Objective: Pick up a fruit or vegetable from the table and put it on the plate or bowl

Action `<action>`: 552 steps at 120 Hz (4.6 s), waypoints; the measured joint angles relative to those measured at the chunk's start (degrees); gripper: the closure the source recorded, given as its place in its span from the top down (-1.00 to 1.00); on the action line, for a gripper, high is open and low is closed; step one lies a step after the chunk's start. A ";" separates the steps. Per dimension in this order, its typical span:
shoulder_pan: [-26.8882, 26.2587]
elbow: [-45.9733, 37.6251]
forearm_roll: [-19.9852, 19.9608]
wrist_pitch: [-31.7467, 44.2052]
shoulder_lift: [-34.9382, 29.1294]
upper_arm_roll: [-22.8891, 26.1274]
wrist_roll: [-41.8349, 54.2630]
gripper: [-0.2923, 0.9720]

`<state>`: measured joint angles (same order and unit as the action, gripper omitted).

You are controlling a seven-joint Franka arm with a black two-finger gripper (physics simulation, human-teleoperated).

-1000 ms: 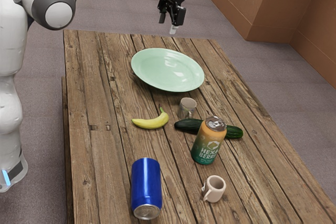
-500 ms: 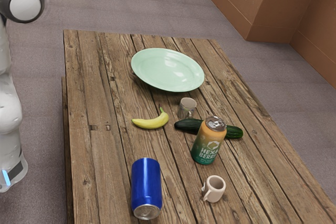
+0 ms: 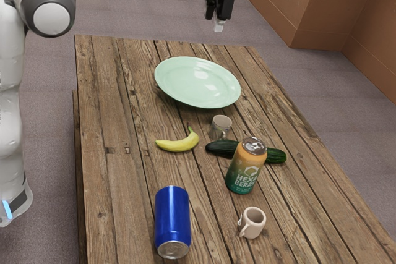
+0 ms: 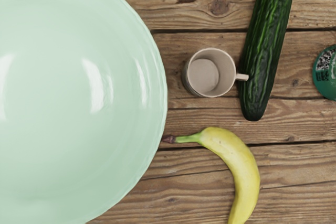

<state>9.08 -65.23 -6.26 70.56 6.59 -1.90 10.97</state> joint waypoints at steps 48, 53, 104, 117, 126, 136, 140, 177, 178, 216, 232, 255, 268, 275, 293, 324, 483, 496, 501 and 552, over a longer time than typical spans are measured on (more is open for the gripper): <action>-0.36 -1.53 -3.43 -1.50 2.02 -1.99 -5.31 0.54; -2.47 -3.71 -2.97 -1.14 -0.30 -2.02 -5.93 0.54; -1.61 -43.67 -1.39 19.34 -22.37 2.93 -10.96 0.54; -0.97 -47.29 -1.39 22.92 -22.24 7.13 -12.25 0.53; -0.11 -48.92 -1.30 25.08 -22.20 9.34 -13.24 0.53; 1.48 -50.16 -1.23 27.30 -21.58 10.29 -14.25 0.52; 2.26 -50.62 -1.20 28.09 -21.41 11.12 -14.62 0.52; 3.54 -53.86 -1.36 33.98 -17.23 15.95 -17.76 0.49; 3.51 -53.88 -1.37 34.13 -17.04 15.97 -17.83 0.49; 3.01 -54.80 -1.17 37.96 -12.85 16.05 -20.32 0.48; 3.03 -55.54 -1.08 39.26 -11.57 16.03 -21.07 0.47; 2.91 -56.61 -0.98 41.26 -9.84 16.04 -21.90 0.47; 2.88 -56.92 -0.96 42.24 -9.24 16.05 -22.27 0.46; 2.87 -56.95 -0.94 42.64 -8.81 16.05 -22.45 0.46; 2.92 -57.55 -0.83 43.54 -8.60 16.05 -22.82 0.46; 2.80 -57.84 -0.71 44.22 -8.73 16.05 -23.29 0.46; 2.13 -57.70 0.50 43.89 -9.13 15.52 -23.82 -0.25; 1.13 -56.83 0.61 43.17 -9.77 15.32 -23.74 -0.25; 1.26 -56.19 0.62 42.76 -9.87 15.22 -23.66 -0.26; 4.68 -34.75 0.81 31.36 -8.76 11.79 -22.52 -0.26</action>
<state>13.76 -99.98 -5.45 101.92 -2.16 9.90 -11.54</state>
